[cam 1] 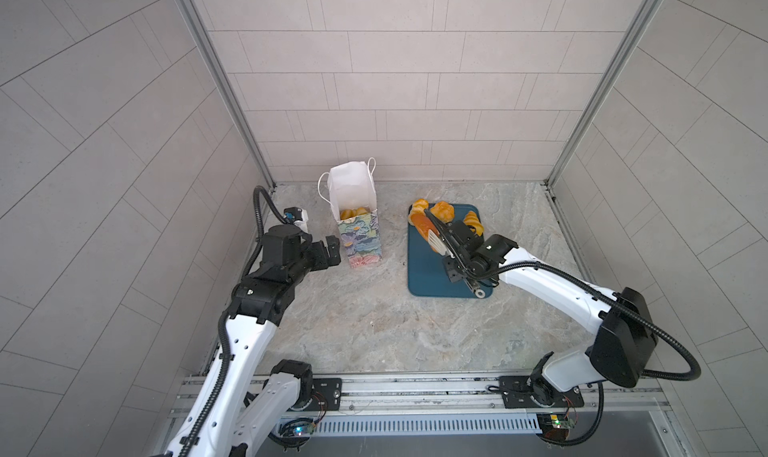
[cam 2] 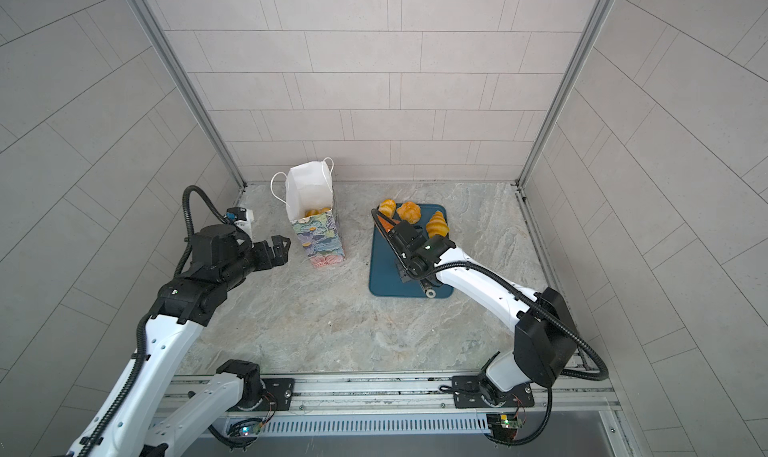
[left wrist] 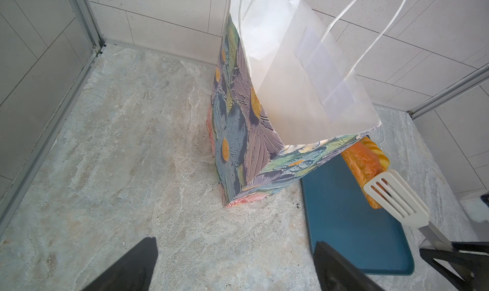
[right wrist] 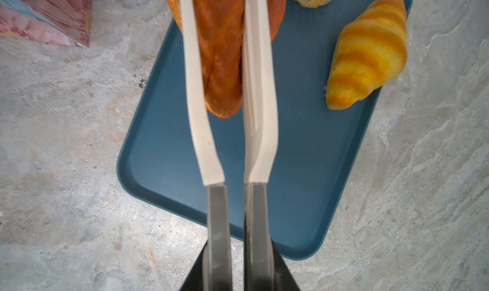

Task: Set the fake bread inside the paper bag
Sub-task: 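Lower the tongs with the right gripper around the orange triangular pastry and close, then lift the orange pastry with the right gripper's tongs and carry it over the bag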

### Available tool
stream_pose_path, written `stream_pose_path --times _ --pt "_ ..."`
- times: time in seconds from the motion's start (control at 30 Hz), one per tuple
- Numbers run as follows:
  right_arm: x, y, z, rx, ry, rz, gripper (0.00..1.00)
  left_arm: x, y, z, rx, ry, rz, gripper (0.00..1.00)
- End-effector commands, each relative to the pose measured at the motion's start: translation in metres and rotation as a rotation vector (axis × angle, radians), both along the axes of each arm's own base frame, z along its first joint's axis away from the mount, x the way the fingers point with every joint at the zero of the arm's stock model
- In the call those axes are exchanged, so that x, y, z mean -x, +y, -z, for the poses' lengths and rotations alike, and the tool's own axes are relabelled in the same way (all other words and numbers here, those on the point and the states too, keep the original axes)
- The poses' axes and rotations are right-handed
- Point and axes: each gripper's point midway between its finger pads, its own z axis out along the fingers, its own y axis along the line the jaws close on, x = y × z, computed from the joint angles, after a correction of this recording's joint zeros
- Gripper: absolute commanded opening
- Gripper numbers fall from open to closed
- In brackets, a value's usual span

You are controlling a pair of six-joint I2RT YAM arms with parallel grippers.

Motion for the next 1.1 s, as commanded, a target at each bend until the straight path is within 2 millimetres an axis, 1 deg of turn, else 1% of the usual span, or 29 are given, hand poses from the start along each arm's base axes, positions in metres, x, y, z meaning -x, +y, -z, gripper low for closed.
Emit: stream_pose_path --times 0.0,0.07,0.23,0.43,0.6,0.83,1.0,1.07 --pt "-0.004 0.009 -0.035 -0.099 -0.106 -0.020 0.31 -0.003 0.000 -0.016 0.012 -0.039 0.001 1.00" --pt "-0.004 0.013 -0.047 -0.138 -0.129 -0.031 0.31 -0.004 -0.002 -0.016 0.015 -0.039 0.005 1.00" --pt "-0.003 0.023 -0.065 -0.189 -0.154 -0.057 0.31 -0.007 -0.005 -0.015 0.025 -0.036 0.015 1.00" --pt "0.000 0.042 -0.092 -0.261 -0.207 -0.105 0.31 -0.008 -0.005 -0.016 0.028 -0.034 0.018 1.00" --pt "-0.001 0.057 -0.127 -0.355 -0.259 -0.139 0.31 -0.009 -0.006 -0.015 0.032 -0.036 0.019 1.00" --pt "-0.011 0.073 -0.178 -0.426 -0.352 -0.189 0.31 -0.010 -0.009 -0.014 0.042 -0.034 0.030 1.00" --pt "-0.020 0.089 -0.212 -0.476 -0.402 -0.232 0.32 -0.008 -0.009 -0.014 0.044 -0.035 0.031 1.00" --pt "-0.022 0.098 -0.223 -0.506 -0.410 -0.254 0.32 -0.008 -0.009 -0.015 0.045 -0.036 0.032 1.00"
